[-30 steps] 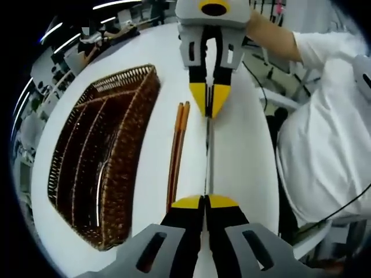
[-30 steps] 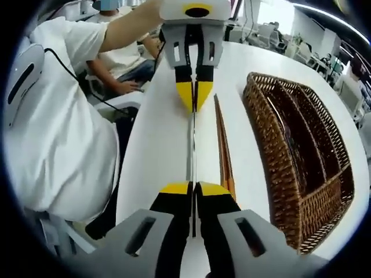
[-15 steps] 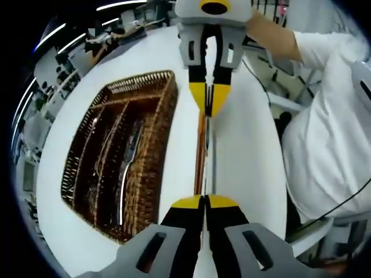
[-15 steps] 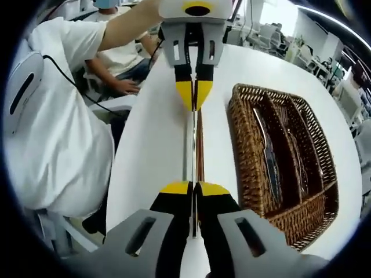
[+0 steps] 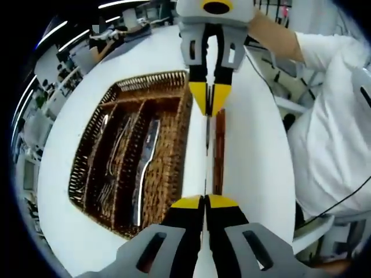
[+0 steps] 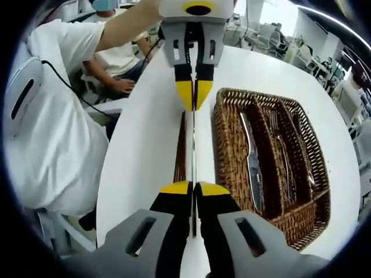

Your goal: Arrange the knives, forks, and spoons in their matching storage slots by inserting each utensil handle-first until every utensil is classified and aligned in the correct compartment

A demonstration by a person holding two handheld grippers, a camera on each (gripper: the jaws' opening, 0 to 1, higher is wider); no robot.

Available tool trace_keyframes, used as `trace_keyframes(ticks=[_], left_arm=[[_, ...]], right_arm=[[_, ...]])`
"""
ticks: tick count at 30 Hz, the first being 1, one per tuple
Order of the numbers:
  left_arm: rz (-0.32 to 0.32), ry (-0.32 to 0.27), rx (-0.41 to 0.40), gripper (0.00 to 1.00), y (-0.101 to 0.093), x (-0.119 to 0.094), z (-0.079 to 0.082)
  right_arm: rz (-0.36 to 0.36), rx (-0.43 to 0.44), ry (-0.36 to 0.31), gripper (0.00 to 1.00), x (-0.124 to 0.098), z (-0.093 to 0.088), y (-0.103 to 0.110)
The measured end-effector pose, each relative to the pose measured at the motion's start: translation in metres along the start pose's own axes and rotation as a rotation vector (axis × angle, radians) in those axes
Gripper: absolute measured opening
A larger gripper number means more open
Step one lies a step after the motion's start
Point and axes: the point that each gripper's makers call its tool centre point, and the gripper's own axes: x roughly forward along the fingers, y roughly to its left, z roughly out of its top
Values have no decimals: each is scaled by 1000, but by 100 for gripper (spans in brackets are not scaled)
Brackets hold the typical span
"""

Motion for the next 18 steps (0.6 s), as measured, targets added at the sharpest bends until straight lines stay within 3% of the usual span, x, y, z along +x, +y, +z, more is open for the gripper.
trace_keyframes(ticks=[5,18], left_arm=[[-2,2,-10,0,0,6,4],[-27,3,-47,0,23,17,-2]], right_arm=[[2,12,-5,3,1,-1,-15],[24,36,-6,3,12,-3,-45]])
